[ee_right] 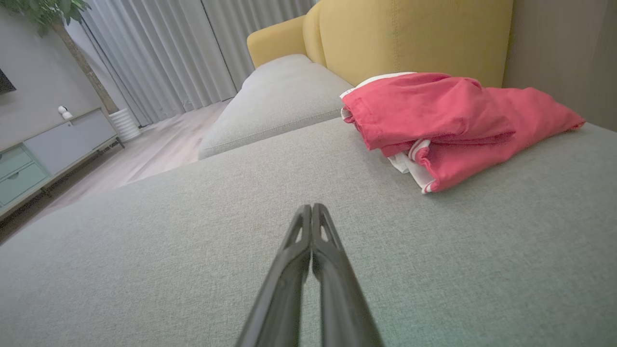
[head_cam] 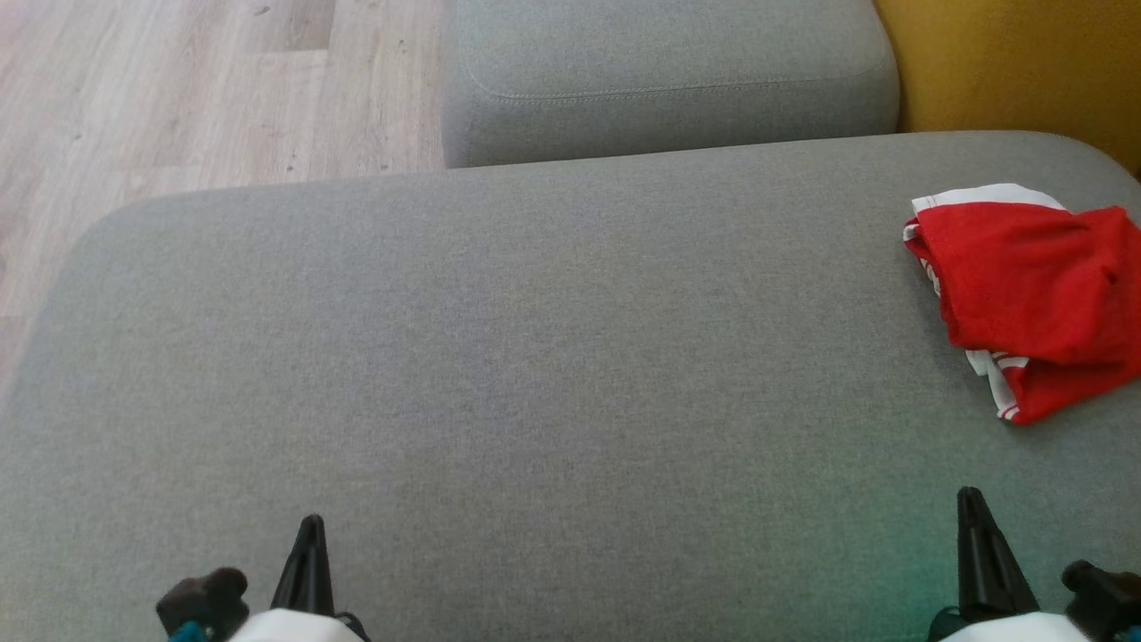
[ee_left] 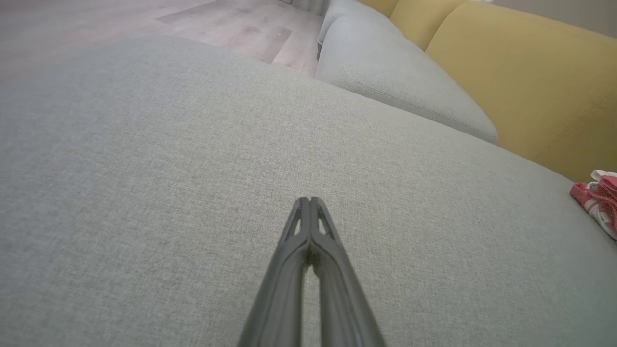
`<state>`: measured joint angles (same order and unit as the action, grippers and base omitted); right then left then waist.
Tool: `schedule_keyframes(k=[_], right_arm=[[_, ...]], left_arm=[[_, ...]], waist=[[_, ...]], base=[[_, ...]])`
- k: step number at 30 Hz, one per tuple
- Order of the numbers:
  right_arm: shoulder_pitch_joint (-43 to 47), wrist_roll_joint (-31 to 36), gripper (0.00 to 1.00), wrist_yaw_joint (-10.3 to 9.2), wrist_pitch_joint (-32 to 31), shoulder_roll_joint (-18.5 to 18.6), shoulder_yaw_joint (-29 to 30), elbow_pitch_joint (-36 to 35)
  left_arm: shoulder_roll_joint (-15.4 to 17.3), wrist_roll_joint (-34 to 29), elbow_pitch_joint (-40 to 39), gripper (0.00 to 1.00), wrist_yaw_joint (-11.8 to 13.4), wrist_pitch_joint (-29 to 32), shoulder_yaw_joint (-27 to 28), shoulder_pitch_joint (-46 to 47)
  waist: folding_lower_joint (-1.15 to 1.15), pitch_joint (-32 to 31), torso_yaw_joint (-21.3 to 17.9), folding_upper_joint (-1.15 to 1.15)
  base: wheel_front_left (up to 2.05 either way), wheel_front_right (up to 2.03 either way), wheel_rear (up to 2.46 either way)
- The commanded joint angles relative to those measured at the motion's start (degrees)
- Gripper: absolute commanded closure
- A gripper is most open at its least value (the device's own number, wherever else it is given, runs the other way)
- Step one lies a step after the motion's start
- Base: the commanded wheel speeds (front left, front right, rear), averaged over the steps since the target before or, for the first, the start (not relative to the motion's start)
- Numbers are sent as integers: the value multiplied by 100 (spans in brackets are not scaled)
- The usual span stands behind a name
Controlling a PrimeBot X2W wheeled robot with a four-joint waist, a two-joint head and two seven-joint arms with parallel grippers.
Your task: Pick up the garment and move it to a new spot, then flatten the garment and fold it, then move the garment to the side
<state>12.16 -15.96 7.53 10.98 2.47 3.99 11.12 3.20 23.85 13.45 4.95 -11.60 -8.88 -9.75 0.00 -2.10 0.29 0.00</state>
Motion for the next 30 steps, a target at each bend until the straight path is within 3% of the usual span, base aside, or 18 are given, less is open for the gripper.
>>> schedule_keyframes(k=[1,30], right_arm=[[-296,-231,100,-1,-43,56,-11,-151],[-730,-2389,100,-2,-481,95,4,-29]], left_arm=[[38,201,-134,100,-47,47,93,300],[57,2138,-86,100,-389,506,452,664]], waist=[[0,4,0,0],[0,68,-9,0]], base=[[0,0,0],[0,0,0]])
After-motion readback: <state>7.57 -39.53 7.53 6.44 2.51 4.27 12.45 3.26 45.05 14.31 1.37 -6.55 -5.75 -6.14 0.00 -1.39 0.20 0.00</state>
